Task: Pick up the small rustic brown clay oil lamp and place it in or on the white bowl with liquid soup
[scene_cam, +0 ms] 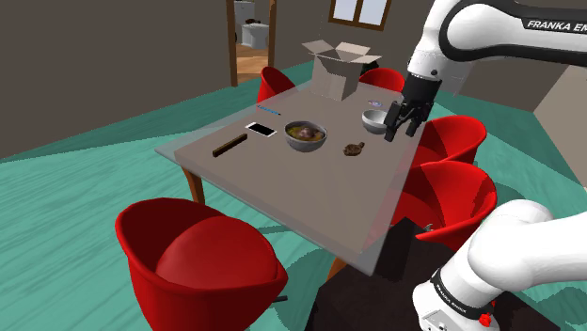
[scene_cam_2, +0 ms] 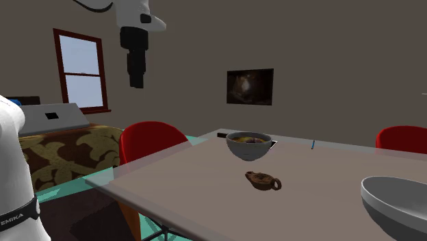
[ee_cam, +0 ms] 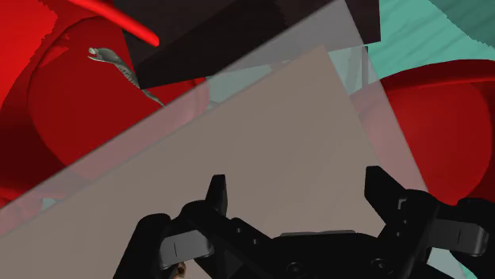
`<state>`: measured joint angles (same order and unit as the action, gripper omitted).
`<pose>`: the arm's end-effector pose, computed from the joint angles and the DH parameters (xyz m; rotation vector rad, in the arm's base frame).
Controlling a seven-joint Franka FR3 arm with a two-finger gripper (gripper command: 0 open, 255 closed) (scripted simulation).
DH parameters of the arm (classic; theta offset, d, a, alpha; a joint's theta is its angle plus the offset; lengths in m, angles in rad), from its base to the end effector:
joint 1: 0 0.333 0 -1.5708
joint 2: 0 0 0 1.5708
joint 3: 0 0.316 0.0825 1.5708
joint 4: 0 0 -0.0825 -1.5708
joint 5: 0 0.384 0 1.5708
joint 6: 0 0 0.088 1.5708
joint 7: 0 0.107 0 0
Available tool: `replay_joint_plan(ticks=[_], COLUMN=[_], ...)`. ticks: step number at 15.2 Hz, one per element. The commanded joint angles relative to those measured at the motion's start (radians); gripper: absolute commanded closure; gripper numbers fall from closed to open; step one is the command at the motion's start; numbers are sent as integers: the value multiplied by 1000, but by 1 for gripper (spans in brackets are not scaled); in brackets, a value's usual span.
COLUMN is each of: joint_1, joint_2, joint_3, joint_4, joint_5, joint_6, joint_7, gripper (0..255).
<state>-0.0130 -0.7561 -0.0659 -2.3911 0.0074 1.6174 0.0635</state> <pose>0.3169 -0.0292 0.5681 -3.0829 0.1921 0.0290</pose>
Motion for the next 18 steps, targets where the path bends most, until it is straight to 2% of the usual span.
replay_joint_plan(ticks=[1, 11, 18], joint_1=[0, 14, 47], joint_2=[0, 197, 432], joint_3=[0, -218, -357], joint_4=[0, -23, 60], joint_5=[0, -147, -167], joint_6=[0, 217, 377], joint_7=[0, -421, -717], gripper=[0, 0, 0])
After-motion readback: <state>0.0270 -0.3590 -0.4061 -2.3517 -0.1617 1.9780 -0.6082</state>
